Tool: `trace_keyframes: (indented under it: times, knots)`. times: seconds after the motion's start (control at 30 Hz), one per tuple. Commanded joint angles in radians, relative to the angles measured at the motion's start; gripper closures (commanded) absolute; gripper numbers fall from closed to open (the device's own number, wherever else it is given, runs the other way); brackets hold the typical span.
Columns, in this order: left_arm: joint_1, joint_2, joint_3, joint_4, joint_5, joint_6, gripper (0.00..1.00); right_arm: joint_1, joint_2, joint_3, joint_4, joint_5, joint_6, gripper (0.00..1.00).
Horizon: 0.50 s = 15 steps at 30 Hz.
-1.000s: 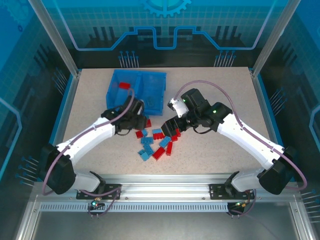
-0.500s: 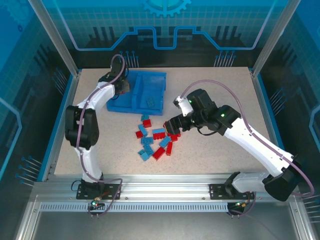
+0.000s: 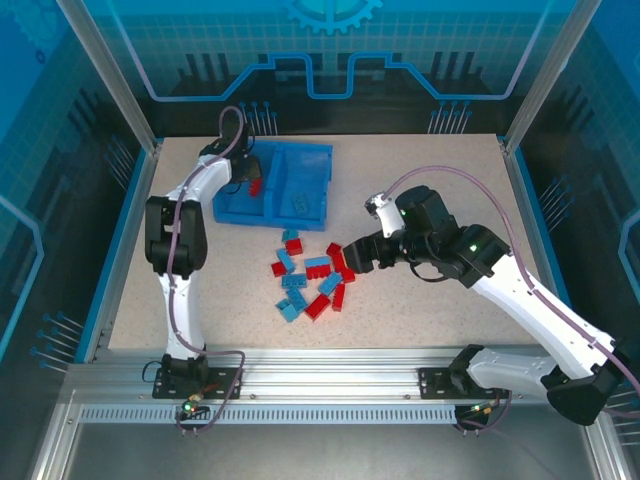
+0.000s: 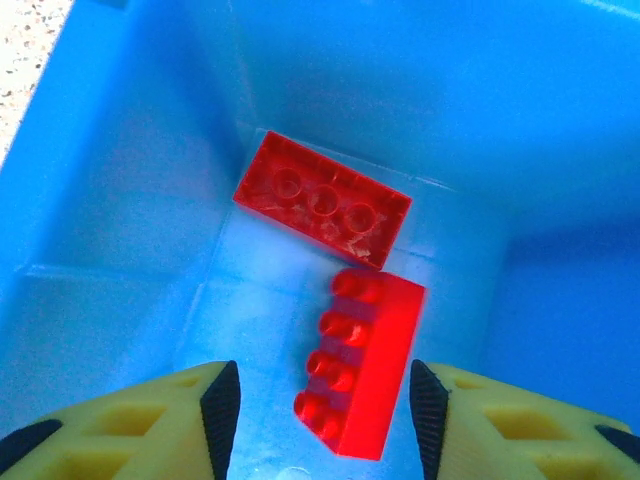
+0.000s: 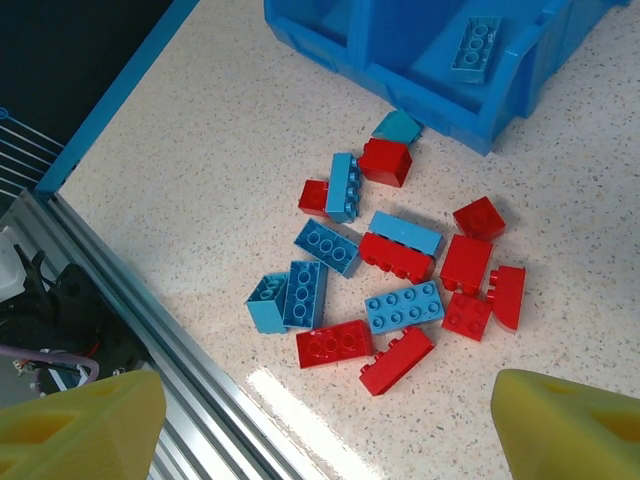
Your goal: Sort the legos into containers by color
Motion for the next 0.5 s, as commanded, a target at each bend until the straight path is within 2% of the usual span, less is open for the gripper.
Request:
trace_keyframes:
  times: [0.0,0.13,0.27,0.33,0.47]
  knots:
    - [-0.002,-0.147,-0.046,-0.001,0.065,-0.035,0.49,-0.002,0.009,-0.009,0.005,0.017,0.014,0.14]
    - [-0.002,-0.367,-0.212,0.051,0.139,-0.088,0.51,-0.001,0.053,-0.002,0.013,0.055,0.013,0.14]
    - [-0.027,-0.663,-0.410,0.089,0.219,-0.117,0.51,0.019,0.151,0.043,-0.001,0.104,-0.017,0.14]
    - [-0.060,-0.795,-0.480,0.078,0.220,-0.091,0.51,0.038,0.219,0.078,-0.004,0.119,-0.037,0.15]
    - [-0.148,-1.019,-0.568,-0.013,0.226,0.061,0.51,0.088,0.389,0.177,-0.005,0.151,-0.054,0.17]
